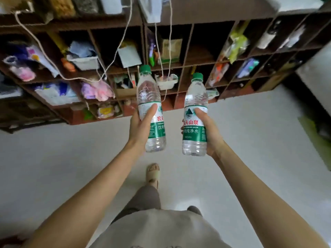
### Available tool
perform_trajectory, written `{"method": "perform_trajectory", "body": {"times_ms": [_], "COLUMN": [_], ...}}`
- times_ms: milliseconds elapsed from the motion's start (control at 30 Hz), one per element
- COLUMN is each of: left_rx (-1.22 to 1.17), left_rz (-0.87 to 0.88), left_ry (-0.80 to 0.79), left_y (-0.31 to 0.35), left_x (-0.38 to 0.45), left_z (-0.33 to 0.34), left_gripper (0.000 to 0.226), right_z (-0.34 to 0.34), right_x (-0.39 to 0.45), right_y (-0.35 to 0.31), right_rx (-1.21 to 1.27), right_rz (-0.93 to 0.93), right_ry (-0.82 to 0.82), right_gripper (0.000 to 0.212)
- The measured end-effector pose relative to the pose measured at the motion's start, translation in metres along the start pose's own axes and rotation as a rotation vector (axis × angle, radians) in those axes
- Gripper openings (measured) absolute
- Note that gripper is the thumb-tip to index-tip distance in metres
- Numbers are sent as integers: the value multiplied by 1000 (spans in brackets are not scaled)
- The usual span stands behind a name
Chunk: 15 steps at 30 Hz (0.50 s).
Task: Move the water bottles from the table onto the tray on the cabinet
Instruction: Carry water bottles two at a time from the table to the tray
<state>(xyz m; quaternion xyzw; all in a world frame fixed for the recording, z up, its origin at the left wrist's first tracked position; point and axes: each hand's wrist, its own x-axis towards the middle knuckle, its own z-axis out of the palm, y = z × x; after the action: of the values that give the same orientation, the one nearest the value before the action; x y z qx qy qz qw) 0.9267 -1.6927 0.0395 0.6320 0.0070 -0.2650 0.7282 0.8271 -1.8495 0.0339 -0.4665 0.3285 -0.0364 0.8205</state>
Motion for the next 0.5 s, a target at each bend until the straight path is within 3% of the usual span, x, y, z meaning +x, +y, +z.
{"method": "perform_trajectory", "body": {"times_ms": [233, 400, 500], "left_rx": [105, 207, 238], "left_rz": [-25, -21, -41], "left_ry": [-327, -518, -614], "left_y": [22, 49, 52], "left_x": [136, 210, 243], "left_z": [157, 269, 335], "left_gripper": [47, 28, 37], "right_z": [-100, -154, -192], "right_x": [73, 113, 131], "right_y": [-101, -176, -208], "right_rx": [118, 189, 208], "right_rz": [-170, -291, -327], "right_ry": [294, 440, 519], "right_gripper": [54, 58, 57]}}
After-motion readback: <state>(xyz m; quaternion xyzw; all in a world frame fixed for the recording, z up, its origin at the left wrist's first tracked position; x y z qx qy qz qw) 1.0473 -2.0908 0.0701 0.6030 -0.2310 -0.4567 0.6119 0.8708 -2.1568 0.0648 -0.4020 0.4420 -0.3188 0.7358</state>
